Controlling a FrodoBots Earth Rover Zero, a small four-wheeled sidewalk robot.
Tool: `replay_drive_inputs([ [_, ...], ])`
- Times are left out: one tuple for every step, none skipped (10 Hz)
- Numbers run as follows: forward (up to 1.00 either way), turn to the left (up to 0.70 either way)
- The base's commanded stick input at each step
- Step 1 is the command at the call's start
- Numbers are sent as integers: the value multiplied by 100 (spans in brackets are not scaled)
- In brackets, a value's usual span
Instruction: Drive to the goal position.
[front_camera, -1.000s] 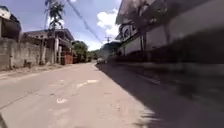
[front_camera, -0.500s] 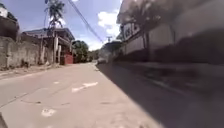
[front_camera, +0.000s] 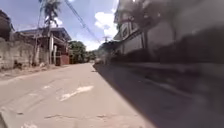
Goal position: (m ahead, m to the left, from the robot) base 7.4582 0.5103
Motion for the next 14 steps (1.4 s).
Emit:
replay_drive_inputs([
  [70,0],
  [70,0],
  [70,0],
  [70,0],
  [70,0],
  [70,0],
  [70,0],
  [70,0],
  [70,0],
  [70,0],
  [70,0],
  [70,0],
  [70,0],
  [70,0],
])
